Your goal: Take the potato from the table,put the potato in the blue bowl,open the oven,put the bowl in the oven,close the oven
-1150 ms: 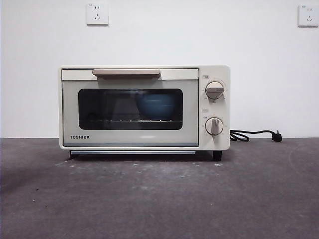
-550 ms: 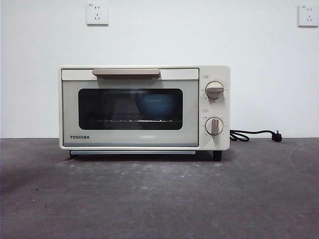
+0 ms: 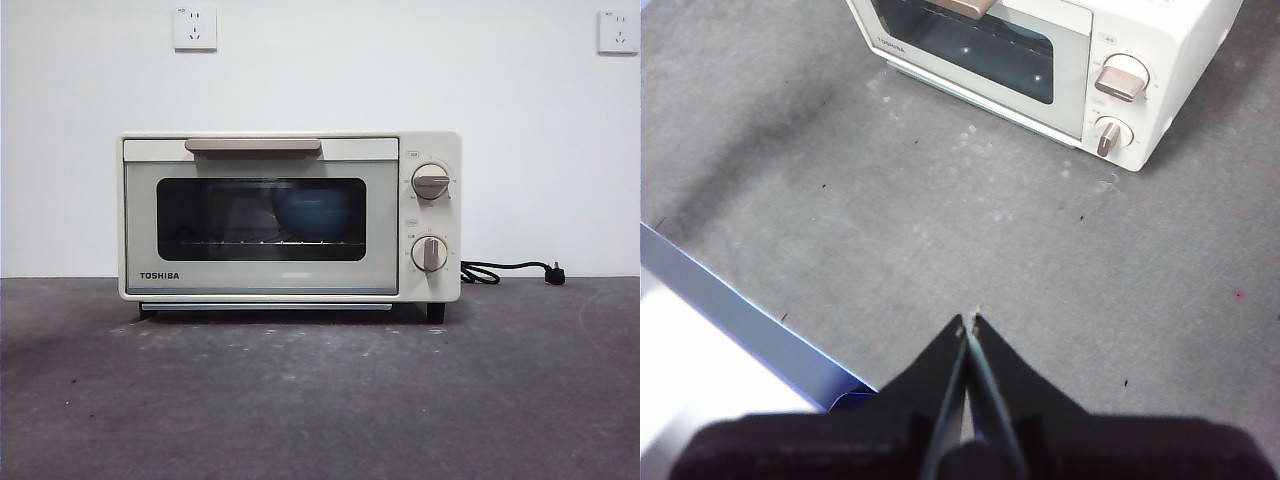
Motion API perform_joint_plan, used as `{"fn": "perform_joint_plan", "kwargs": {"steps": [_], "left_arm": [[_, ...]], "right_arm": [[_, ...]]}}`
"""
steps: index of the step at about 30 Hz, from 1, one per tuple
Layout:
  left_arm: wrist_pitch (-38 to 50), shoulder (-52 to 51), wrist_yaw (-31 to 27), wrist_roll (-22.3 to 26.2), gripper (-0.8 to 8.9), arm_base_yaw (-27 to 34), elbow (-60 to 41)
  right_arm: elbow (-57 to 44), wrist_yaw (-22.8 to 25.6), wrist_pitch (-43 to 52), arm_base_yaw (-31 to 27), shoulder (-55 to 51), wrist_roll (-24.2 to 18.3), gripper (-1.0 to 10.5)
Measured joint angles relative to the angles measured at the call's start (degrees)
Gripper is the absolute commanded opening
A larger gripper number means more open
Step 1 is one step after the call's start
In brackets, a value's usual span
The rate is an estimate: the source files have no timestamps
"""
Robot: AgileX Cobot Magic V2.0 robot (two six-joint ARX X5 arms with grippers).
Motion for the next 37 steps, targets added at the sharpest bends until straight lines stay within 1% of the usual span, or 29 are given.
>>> {"fn": "perform_joint_plan", "kwargs": {"steps": [4,7,12,20,29,37], "left_arm": [[13.29,-7.39,-5.18,2.29,-0.04,0.13,-8.94],[18.58,-12.24,-7.69,2.73,-0.04,0.20,-16.35],[17.90,-18.86,-8.85,3.08,-0.04,0.26,-27.67],[17.90,-23.50,-9.03,3.08,-0.04,0.26,-37.35],[17.42,-25.77,-9.03,3.08,-0.04,0.26,-42.14],[11.34,-27.04,-8.96,2.97,-0.04,0.26,-42.31]], "right_arm": [[0.00,0.04,0.00,0.02,-0.02,0.00,0.0],[0.00,0.04,-0.02,0.02,-0.02,0.00,0.0],[0.00,0.04,0.00,0.02,-0.02,0.00,0.0],[0.00,0.04,-0.02,0.02,-0.09,0.00,0.0],[0.00,0.04,-0.02,0.02,-0.24,0.00,0.0],[0.00,0.04,-0.02,0.02,-0.33,0.00,0.0]]}}
